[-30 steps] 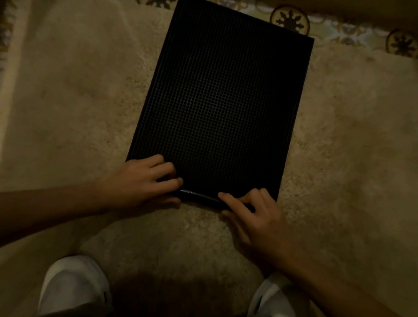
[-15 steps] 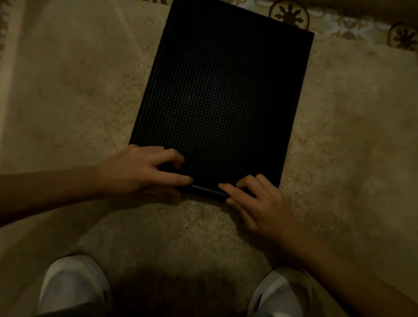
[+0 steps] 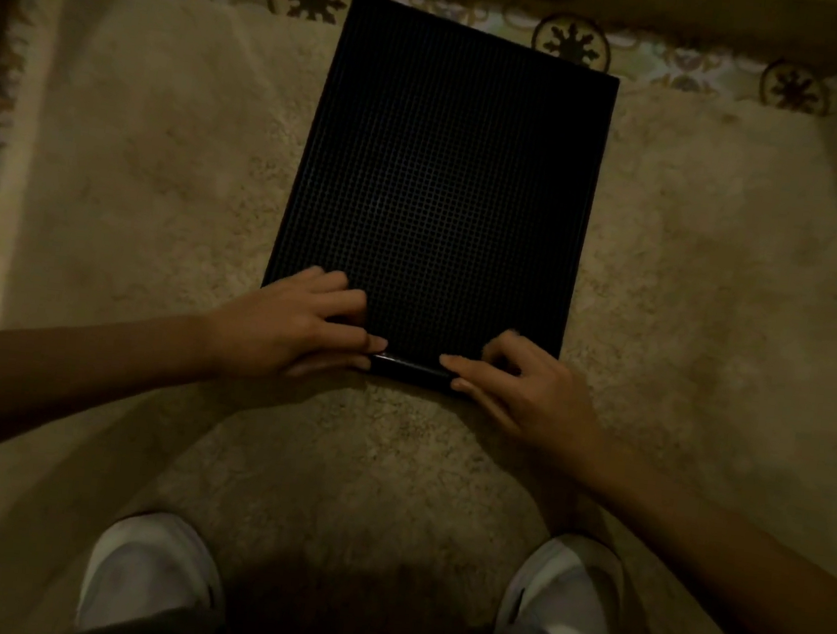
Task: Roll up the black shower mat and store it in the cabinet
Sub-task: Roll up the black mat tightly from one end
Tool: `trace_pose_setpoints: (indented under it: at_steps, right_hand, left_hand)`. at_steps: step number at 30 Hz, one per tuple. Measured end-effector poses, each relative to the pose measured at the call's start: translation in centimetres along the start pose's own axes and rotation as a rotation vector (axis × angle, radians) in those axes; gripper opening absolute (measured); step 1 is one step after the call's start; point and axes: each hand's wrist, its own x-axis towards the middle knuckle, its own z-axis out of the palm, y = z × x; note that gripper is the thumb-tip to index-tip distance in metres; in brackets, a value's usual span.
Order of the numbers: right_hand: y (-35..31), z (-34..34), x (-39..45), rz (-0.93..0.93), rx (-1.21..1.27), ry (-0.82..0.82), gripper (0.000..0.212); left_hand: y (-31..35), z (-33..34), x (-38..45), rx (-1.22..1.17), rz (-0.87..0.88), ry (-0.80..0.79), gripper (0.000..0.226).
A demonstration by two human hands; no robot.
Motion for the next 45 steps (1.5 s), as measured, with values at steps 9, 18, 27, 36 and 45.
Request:
trace_pose_setpoints:
  at_steps: [9,18,27,36,45]
  right_hand:
    - [0.6,-0.8,1.9,0.003,-0.120,-0.035,0.031]
    - [0.3,-0.5,2.3,0.143,-0.215,-0.030,0.031]
    - [-0.7,-0.1,2.4,0.226,-0.396,0.077,0.021]
    - [-5.1,1.6,5.4,0.239,-0.338,0.191,0.027]
    - [-3.6,3.0,7.1,0.349,-0.390,0.295,0.035]
  left_hand:
    - [-1.2,-0.4,1.1,0.034,0.162,-0.060,0.033]
    - [1.2,0.3,1.4,0.290,0.115,0.064,0.035]
    - [2.0,2.7,1.5,0.294,-0.030,0.237,0.033]
    - [0.7,0.4,3.8,0.225,-0.058,0.151,0.042]
    - [1.6,1.8,4.1,0.454,-0.235,0.278,0.022]
